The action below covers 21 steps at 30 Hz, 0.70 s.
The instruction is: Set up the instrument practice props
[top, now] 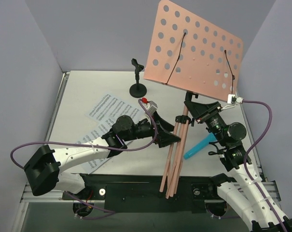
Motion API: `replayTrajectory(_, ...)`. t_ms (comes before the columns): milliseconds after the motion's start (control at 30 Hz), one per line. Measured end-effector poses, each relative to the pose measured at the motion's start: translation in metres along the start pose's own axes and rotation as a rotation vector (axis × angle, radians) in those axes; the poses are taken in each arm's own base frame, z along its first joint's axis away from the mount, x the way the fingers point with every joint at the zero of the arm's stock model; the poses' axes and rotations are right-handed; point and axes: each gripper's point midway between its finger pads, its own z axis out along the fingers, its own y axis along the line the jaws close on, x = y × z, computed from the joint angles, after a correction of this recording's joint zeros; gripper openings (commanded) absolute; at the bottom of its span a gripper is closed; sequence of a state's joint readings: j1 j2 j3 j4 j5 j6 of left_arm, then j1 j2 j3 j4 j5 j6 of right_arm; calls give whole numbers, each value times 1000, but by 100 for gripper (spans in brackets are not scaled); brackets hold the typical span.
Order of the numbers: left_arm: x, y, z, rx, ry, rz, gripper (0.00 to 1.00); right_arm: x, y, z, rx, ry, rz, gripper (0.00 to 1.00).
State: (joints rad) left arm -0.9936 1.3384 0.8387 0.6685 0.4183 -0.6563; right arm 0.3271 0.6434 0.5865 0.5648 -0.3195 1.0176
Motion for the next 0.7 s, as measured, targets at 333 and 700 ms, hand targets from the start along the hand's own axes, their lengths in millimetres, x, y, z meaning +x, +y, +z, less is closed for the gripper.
replayTrajectory(333,-2,-7,3,45,-12,-16,81,-5,19,0,-68,-3,15,0)
replayTrajectory(700,-14,-29,3,140,-36,-10,87,-2,28,-2,-110,16,12,0)
